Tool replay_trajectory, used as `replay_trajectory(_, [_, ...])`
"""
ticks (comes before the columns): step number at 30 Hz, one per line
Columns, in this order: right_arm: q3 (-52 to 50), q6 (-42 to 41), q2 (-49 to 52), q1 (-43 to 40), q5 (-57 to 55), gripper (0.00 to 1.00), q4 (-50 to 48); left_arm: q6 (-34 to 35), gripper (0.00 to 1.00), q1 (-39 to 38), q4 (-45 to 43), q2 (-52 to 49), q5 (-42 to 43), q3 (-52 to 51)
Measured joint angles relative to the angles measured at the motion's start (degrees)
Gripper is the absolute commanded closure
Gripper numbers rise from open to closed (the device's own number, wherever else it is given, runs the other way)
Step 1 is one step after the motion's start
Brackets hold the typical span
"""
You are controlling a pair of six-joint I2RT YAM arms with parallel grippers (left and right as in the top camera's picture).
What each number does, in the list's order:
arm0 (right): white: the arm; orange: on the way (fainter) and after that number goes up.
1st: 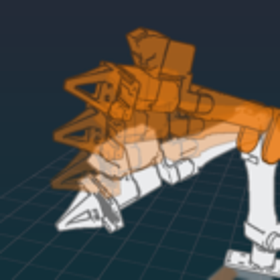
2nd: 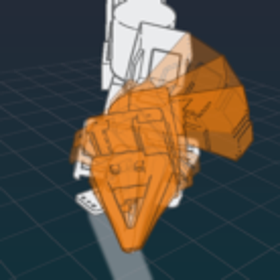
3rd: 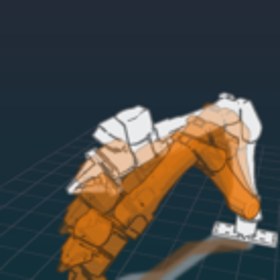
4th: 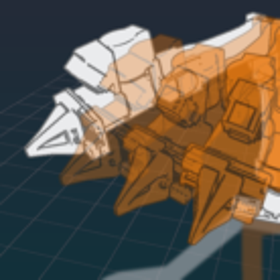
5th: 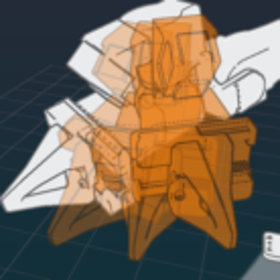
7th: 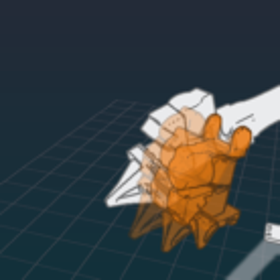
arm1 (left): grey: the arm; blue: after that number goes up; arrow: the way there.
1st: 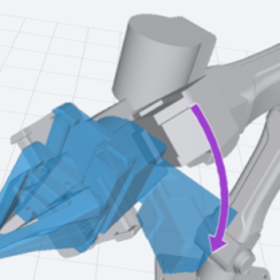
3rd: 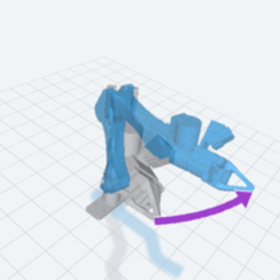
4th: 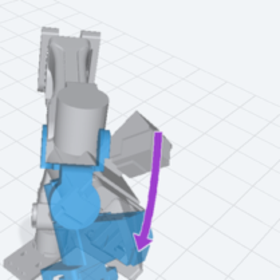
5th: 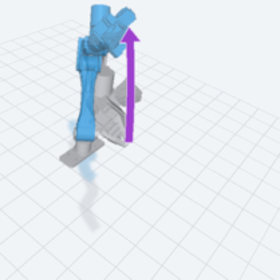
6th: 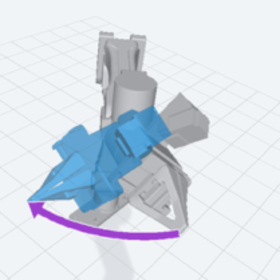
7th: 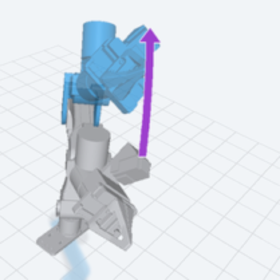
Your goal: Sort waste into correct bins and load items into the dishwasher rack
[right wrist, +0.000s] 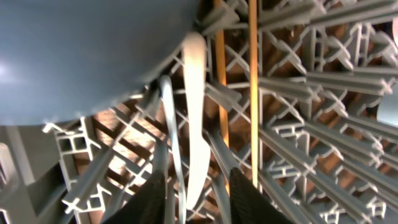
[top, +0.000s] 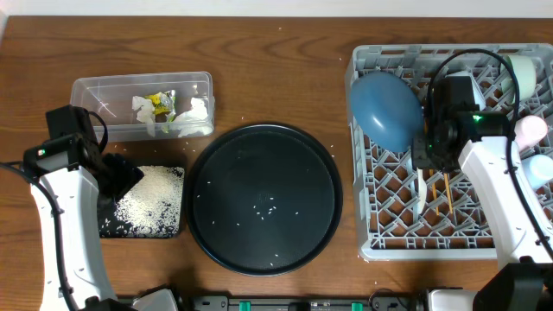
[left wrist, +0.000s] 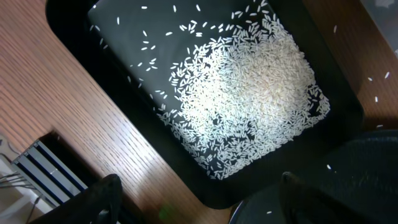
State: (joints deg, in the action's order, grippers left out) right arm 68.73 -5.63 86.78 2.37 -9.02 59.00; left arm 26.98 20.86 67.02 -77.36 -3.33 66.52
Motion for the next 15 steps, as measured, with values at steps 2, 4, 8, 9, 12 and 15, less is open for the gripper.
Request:
replay_trajectory(2, [0.0,-0.1,0.0,0.0,1.4,0.57,-1.2,-0.5,0.14,-0.5,-0.3,0.0,0.4,0.0])
replay_trajectory(4, [0.0,0.0,0.0,0.0,3.3,0.46,-2.7,-1.4,0.10,-1.8,-1.1,0.0,1.4,0.0])
replay_trajectory(8, [0.0,0.3,0.0,0.0,10.1,0.18,-6.9,-5.4,0.01,-7.1,-3.4,0.0,4.0,0.0])
replay_trajectory(9, [0.0,0.6,0.0,0.0,12.2,0.12,-8.1,-6.6,0.02,-9.2,-3.9,0.0,4.8,0.0])
replay_trajectory(12, [-0.1,2.4,0.0,0.0,18.7,0.01,-12.1,-10.6,0.02,-16.0,-5.4,0.0,5.7,0.3])
replay_trajectory(15, [-0.1,3.8,0.0,0.0,22.9,0.01,-15.7,-14.1,0.02,-22.6,-6.3,-0.3,6.4,1.8])
